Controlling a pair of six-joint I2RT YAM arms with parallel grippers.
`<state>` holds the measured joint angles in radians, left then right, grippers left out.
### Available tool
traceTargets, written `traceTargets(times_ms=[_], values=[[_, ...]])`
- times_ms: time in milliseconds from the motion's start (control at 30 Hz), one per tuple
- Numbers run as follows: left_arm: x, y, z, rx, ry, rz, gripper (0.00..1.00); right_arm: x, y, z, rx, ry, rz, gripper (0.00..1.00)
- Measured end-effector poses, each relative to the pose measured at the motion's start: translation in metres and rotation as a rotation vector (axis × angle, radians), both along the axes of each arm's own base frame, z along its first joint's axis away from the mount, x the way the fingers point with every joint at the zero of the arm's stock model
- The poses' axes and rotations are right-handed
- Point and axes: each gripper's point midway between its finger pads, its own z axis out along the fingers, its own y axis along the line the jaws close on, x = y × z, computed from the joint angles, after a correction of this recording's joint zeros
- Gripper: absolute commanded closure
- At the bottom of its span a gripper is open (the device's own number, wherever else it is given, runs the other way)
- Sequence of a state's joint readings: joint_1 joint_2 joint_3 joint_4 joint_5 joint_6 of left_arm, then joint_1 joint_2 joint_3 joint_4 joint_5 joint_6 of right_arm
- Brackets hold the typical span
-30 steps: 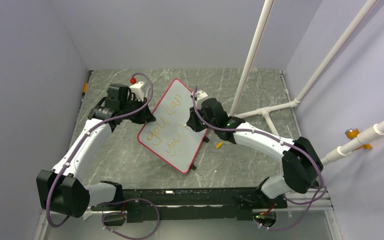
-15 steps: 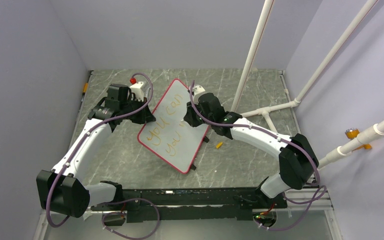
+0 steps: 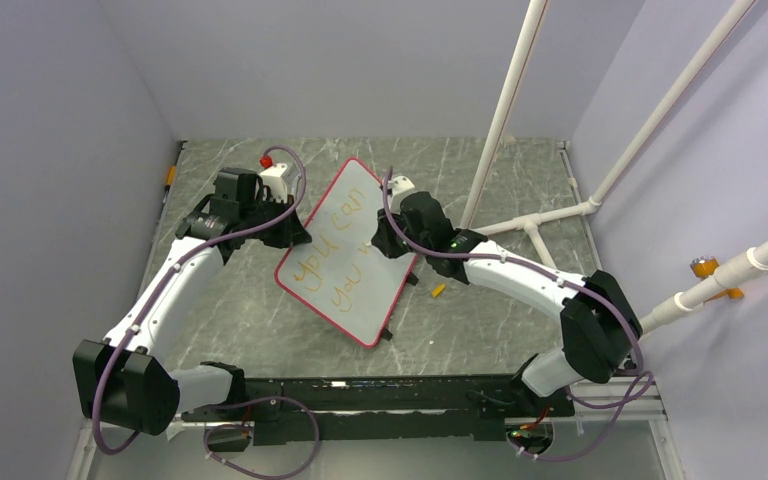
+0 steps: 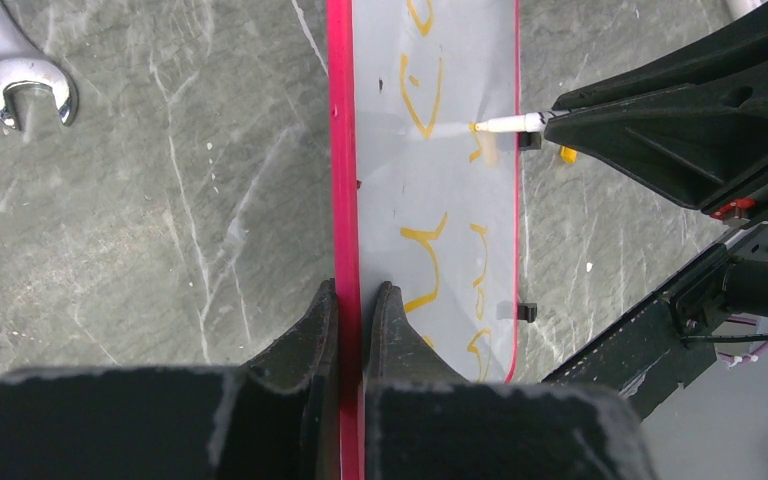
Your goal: Write a sentence on the whiteboard
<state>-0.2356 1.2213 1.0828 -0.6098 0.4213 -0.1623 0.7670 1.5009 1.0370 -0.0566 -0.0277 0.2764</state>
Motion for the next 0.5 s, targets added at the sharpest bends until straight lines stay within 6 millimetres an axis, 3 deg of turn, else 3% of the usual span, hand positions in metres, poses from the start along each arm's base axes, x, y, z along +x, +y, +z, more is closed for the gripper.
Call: traceTargets(times_ms=[500], values=[[0.0000,-0.0002,0.0001,0.000,0.000,-0.001,1.00,-0.0032,-0.0083,-0.0075,-0.019,0.004,-0.017,1.00]])
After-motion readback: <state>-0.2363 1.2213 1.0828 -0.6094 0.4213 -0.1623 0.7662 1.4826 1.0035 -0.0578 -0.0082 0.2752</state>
